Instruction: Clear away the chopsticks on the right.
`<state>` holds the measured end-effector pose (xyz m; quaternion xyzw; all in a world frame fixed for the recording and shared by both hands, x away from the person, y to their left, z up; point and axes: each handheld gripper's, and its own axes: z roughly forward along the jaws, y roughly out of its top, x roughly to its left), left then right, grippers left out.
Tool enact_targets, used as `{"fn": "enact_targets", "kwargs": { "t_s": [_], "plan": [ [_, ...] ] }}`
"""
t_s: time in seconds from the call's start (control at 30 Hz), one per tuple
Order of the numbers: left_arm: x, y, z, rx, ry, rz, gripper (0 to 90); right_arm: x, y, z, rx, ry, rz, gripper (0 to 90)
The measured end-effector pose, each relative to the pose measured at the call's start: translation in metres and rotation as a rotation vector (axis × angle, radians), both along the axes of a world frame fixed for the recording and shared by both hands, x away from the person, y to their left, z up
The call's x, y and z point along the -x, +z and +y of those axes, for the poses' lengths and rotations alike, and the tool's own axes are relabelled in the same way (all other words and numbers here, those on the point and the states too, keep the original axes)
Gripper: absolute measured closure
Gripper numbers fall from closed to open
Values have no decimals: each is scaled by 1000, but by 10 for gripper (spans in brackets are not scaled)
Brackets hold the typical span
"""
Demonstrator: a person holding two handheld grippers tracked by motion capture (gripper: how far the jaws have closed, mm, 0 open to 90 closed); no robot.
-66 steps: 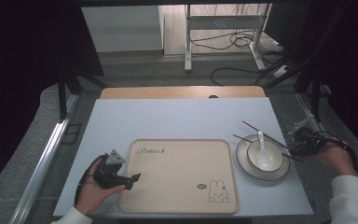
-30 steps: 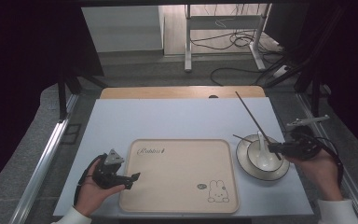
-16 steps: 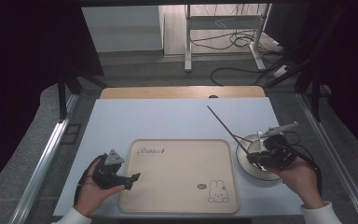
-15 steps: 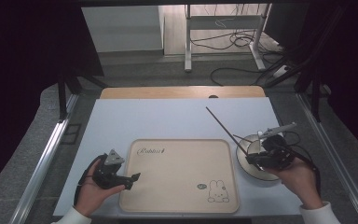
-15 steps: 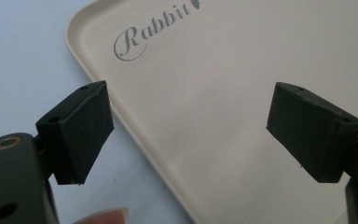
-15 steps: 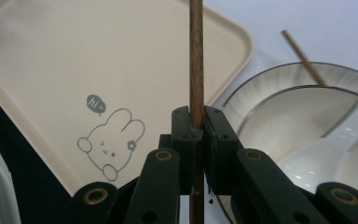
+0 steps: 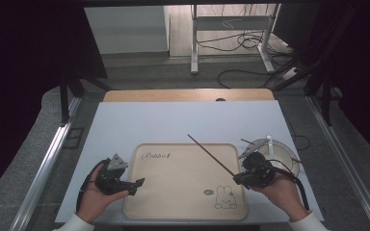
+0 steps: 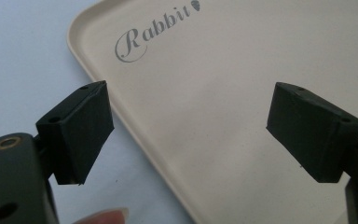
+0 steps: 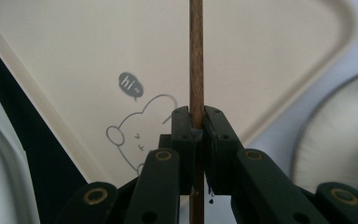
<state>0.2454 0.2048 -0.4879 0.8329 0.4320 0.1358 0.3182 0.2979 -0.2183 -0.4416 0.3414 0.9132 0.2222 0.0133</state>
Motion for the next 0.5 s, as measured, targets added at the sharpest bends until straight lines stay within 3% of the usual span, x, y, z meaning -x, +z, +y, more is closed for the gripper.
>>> {"fn": "enact_targets", "kwargs": {
  "t_s": [0.17,0.2,0.5],
  "plan": [
    [1,1,1,3,-2,-5,145,2,-19,13,56,26,36,834],
    [1,1,1,3,-2,-6,145,2,-26,17,87,29,47,834],
    [1,0,1,-2,-9,0,145,2,-39,24,179,54,24,833]
  ]
}}
